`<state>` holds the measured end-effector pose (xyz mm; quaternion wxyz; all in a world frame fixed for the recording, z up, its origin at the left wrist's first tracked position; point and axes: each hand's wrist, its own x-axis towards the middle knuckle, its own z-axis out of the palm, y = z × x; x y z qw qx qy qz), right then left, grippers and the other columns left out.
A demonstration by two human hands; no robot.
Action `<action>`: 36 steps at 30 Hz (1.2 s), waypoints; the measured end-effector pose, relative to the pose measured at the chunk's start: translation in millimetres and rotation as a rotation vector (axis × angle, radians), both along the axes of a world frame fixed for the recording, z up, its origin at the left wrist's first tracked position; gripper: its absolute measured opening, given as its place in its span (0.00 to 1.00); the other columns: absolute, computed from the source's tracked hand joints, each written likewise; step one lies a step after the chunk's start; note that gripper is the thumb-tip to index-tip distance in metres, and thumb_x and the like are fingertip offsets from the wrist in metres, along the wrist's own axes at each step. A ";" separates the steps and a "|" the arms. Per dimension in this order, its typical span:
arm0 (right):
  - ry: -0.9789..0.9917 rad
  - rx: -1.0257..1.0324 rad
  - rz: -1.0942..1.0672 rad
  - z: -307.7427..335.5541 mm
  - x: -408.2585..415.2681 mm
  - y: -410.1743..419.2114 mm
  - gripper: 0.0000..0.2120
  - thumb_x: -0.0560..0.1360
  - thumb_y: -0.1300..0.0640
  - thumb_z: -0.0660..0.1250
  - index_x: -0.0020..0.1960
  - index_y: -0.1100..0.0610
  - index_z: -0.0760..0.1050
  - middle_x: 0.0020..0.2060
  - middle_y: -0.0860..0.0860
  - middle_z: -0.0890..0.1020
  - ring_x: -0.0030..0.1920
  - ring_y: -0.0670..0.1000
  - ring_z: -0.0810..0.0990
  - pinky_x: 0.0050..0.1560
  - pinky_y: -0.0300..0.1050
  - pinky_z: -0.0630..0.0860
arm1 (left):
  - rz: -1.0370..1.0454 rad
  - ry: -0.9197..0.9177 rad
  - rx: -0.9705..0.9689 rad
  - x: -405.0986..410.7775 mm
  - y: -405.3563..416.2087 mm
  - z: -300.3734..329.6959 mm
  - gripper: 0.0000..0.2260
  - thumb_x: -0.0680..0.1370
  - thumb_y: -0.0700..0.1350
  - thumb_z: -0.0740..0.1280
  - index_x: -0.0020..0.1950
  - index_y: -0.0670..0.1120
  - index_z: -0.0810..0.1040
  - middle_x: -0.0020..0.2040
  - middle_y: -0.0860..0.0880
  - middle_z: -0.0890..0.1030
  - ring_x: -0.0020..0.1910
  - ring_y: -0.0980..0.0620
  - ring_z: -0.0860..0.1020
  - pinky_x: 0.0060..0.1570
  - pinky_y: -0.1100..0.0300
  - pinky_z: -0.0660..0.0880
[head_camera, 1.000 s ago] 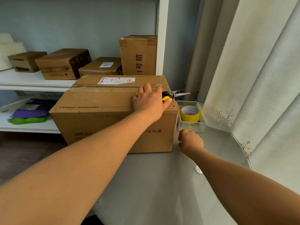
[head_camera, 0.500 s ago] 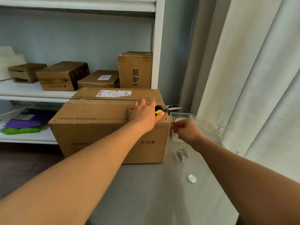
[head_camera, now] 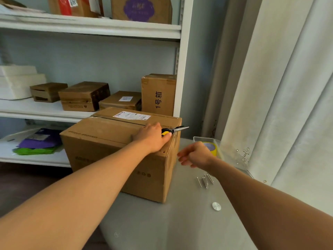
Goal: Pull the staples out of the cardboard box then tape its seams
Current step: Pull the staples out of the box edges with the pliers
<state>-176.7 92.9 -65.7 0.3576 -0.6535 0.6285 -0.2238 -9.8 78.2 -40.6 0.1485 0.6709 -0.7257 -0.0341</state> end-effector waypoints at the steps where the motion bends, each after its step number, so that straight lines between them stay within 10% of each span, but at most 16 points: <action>1: 0.054 -0.073 -0.056 0.6 -3.1 -5.2 0.17 0.75 0.70 0.57 0.58 0.59 0.79 0.54 0.55 0.82 0.54 0.53 0.80 0.51 0.45 0.78 | -0.008 -0.020 -0.005 -0.7 1.2 -0.2 0.24 0.79 0.62 0.55 0.66 0.46 0.67 0.62 0.43 0.73 0.59 0.44 0.73 0.54 0.50 0.74; 4: 0.258 -0.173 -0.076 3.6 -3.3 -13.4 0.25 0.76 0.66 0.58 0.72 0.55 0.66 0.67 0.55 0.74 0.66 0.56 0.72 0.66 0.47 0.68 | -0.012 -0.085 -0.003 -0.6 2.8 -2.8 0.28 0.76 0.66 0.58 0.64 0.45 0.66 0.60 0.43 0.74 0.57 0.44 0.74 0.50 0.50 0.76; 13: 0.436 -0.279 0.209 16.5 17.0 -22.1 0.34 0.79 0.66 0.54 0.78 0.49 0.43 0.77 0.50 0.54 0.73 0.55 0.63 0.66 0.46 0.67 | -0.057 -0.105 0.118 4.2 -0.4 11.2 0.32 0.71 0.64 0.68 0.65 0.46 0.64 0.60 0.45 0.72 0.56 0.45 0.73 0.54 0.49 0.75; 24: 0.489 -0.761 0.034 18.1 37.4 -15.0 0.13 0.75 0.62 0.58 0.52 0.50 0.77 0.51 0.48 0.81 0.52 0.53 0.78 0.41 0.41 0.68 | -0.034 -0.067 0.183 44.6 -2.8 24.3 0.32 0.73 0.63 0.66 0.68 0.44 0.65 0.61 0.45 0.73 0.55 0.48 0.74 0.55 0.51 0.75; 36: 0.359 -0.580 -0.028 14.9 28.5 -14.6 0.11 0.74 0.62 0.58 0.53 0.53 0.74 0.46 0.52 0.81 0.45 0.55 0.78 0.40 0.43 0.71 | -0.022 -0.016 0.102 40.9 -5.9 9.6 0.23 0.77 0.57 0.63 0.67 0.44 0.67 0.65 0.44 0.70 0.59 0.45 0.73 0.59 0.49 0.73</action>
